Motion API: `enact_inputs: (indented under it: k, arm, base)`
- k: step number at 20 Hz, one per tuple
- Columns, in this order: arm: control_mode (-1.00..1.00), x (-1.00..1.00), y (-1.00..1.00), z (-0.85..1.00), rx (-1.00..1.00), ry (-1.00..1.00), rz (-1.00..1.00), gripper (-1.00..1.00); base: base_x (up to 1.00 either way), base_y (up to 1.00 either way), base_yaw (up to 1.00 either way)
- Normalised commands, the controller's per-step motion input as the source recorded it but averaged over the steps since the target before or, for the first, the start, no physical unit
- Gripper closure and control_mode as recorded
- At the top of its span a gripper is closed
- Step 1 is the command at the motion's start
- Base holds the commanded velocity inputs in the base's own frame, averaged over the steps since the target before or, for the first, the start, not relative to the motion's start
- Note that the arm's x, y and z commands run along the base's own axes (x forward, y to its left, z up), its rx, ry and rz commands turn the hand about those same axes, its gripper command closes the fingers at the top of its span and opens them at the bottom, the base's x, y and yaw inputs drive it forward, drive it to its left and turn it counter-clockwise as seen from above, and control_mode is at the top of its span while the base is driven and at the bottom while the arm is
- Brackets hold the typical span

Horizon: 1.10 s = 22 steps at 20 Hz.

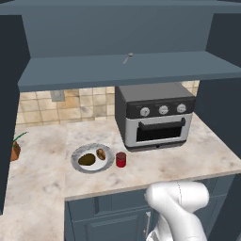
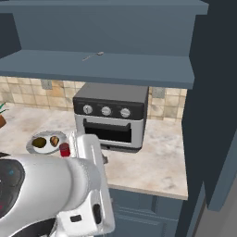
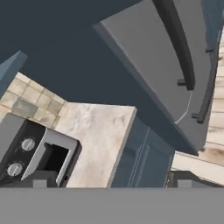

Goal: Pick the avocado and bread from the counter and place them on the plate. Then pick the jam from the cabinet and place it next to the plate. Lastly close the cabinet door.

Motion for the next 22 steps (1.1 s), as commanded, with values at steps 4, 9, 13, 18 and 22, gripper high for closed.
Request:
enact_inputs:
  k: [4, 9, 13, 18, 22]
  arm:
    - [-1.00, -0.37, -0.35, 0.20, 0.05, -0.24, -0.07, -1.00]
    - [-1.00, -0.34, -0.31, 0.24, 0.05, -0.14, -0.18, -1.00]
    - [-1.00, -0.32, -0.32, 0.28, 0.12, 0.00, -0.30, -1.00]
    - [-1.00, -0.30, -0.30, 0.27, 0.15, 0.00, -0.30, -1.00]
    - [-1.00, -0.35, -0.29, 0.14, 0.10, -0.05, -0.24, -1.00]
  base:
    - [0.00, 0.00, 0.00]
    - [0.00, 0.00, 0.00]
    - [0.00, 0.00, 0.00]
    - [0.00, 0.00, 0.00]
    - [0.00, 0.00, 0.00]
